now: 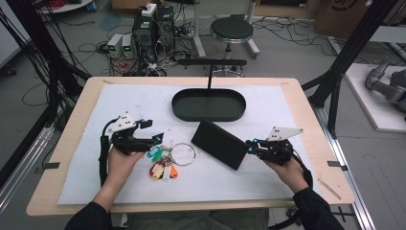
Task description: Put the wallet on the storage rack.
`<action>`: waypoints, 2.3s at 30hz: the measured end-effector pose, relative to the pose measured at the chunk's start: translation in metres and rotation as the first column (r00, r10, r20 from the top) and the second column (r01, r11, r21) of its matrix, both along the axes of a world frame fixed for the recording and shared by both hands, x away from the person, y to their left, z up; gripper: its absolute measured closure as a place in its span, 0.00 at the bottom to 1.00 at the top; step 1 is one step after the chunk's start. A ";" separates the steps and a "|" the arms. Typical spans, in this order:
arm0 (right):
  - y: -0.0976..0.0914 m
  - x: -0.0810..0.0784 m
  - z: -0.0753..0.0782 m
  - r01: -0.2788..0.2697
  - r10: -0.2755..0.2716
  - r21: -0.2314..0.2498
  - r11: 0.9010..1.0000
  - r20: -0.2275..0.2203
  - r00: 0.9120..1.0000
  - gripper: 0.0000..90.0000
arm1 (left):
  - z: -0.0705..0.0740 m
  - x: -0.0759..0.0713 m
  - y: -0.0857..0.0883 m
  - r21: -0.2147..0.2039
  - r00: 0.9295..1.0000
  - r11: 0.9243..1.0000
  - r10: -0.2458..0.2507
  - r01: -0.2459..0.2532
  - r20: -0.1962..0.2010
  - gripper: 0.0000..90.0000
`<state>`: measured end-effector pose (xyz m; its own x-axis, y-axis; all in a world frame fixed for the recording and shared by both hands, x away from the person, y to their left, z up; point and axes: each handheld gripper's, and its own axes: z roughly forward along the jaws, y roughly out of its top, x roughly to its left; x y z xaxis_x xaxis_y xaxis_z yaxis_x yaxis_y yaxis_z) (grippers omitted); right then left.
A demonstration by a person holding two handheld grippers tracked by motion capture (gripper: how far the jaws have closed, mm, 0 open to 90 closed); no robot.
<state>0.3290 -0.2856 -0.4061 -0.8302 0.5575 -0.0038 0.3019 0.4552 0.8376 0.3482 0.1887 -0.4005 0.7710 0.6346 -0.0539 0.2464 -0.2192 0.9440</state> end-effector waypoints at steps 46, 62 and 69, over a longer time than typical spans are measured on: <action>-0.017 -0.011 0.009 -0.207 0.210 -0.040 0.978 0.093 0.973 0.88 | -0.015 0.068 -0.112 0.027 0.874 0.886 -0.452 0.463 -0.180 0.67; -0.030 0.005 0.000 -0.097 0.105 0.159 0.982 -0.040 0.994 0.42 | -0.008 0.023 -0.092 -0.045 0.884 0.883 -0.468 0.467 0.001 0.85; -0.019 0.006 -0.006 -0.119 0.133 0.188 0.975 -0.064 0.989 0.38 | -0.008 0.010 -0.083 -0.071 0.893 0.891 -0.446 0.449 0.054 0.85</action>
